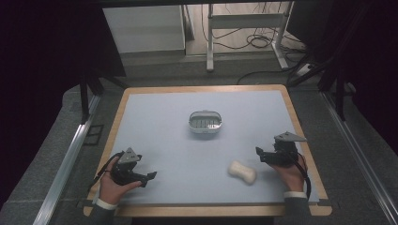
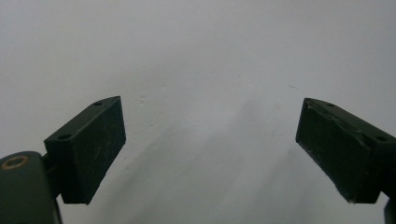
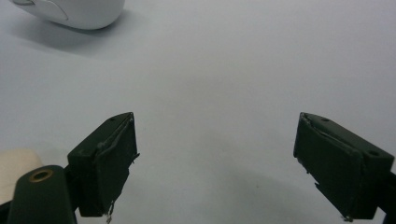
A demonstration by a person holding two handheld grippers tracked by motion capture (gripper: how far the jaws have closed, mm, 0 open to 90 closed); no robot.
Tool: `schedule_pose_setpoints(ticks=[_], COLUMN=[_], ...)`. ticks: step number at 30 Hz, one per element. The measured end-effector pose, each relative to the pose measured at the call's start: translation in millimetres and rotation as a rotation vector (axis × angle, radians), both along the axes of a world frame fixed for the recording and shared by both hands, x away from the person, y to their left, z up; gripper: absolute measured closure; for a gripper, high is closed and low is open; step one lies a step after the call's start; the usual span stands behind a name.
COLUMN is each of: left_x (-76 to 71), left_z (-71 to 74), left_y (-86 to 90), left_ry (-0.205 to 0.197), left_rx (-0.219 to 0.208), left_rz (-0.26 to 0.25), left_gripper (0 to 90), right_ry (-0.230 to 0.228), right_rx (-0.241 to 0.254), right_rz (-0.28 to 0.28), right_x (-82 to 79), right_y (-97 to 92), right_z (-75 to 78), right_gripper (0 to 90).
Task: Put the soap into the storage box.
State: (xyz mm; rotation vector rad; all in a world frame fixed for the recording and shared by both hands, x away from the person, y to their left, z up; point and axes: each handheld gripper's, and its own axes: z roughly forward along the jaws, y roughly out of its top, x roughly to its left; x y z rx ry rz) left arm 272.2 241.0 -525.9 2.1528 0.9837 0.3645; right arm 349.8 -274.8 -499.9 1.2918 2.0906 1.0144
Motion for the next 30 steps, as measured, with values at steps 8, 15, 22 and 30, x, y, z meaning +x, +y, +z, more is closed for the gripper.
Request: schedule_pose_setpoints(ticks=[8,15,22,30], left_x=[-0.9,0.0,-0.4,-2.5], left_z=[1.2,1.2,0.5,4.3], left_y=[1.0,1.4,-0.7,1.9], left_ry=[0.000,0.000,0.008,0.008], left_rx=[-0.006,-0.002,-0.015,-0.035], left_rz=[-0.003,-0.004,-0.009,0.007], left_gripper=[8.8,8.8,8.8,9.0], right_ry=[-0.003,-0.020,-0.020,-0.037], right_rx=[0.001,-0.017,-0.012,-0.046], right_rz=[-0.015,-0.036,-0.021,-0.003], right_x=[-1.0,-1.0,-2.6,-6.1], right_y=[-1.8,-1.7,-0.1,-1.0], right_z=[-0.7,-0.4,2.8,17.3], right_gripper=[13.0,13.0,13.7,14.7])
